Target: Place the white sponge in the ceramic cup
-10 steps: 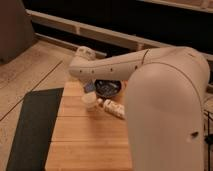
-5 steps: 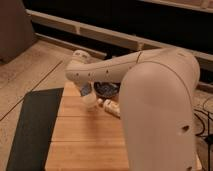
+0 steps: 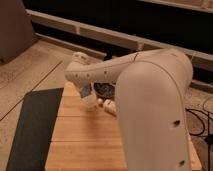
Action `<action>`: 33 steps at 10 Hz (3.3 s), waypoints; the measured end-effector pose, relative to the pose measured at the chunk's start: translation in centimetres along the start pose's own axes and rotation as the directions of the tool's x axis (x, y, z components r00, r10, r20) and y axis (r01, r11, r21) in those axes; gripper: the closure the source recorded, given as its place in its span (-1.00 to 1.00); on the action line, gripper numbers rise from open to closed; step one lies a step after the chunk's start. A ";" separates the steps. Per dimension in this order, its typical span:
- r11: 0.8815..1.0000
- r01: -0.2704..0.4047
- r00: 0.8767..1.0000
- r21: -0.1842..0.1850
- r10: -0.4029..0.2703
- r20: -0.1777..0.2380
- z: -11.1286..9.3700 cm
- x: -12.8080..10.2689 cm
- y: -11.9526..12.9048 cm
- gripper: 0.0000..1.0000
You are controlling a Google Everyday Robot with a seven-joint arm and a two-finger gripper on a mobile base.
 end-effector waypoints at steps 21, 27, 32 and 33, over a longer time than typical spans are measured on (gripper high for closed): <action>0.998 -0.058 0.998 -0.039 0.057 -0.026 2.1 2.7 -0.9 1.00; 0.997 -0.062 0.998 -0.052 0.061 -0.035 3.3 2.9 -0.9 1.00; 0.994 -0.067 0.997 -0.088 0.065 -0.028 3.0 3.1 0.3 1.00; 0.993 -0.077 0.997 -0.092 0.074 -0.028 2.9 3.4 0.3 0.97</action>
